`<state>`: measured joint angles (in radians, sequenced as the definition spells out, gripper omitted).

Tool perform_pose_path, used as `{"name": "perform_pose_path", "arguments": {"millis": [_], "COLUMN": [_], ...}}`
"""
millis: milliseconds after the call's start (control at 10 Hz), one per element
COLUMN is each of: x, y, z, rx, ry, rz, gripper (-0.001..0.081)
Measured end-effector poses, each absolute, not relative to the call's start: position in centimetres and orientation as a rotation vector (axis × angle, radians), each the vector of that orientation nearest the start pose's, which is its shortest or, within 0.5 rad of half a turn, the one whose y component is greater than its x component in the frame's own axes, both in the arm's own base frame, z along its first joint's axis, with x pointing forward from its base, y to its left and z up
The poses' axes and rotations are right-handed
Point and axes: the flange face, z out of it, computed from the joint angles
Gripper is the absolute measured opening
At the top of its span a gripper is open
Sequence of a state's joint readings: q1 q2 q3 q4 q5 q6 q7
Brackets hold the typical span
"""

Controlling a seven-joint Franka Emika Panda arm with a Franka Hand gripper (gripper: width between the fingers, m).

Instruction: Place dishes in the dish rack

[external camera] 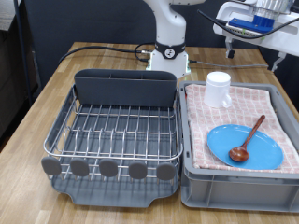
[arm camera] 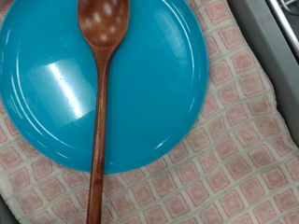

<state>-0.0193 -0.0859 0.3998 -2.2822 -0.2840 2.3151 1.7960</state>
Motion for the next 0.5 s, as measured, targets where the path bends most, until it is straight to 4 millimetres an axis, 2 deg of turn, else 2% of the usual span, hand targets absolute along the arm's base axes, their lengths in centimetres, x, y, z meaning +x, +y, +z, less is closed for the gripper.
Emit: {"name": "perform_pose_path", "arguments": {"millis": [300,500], "x": [50.6,51.6], "y": [20.4,22.0], "z": [37.9,36.5], "rx": [-2.53,-2.53], "ry": [1.809,1.811], "rz": [-0.453,-0.468], "gripper": [0.0802,0.0802]}}
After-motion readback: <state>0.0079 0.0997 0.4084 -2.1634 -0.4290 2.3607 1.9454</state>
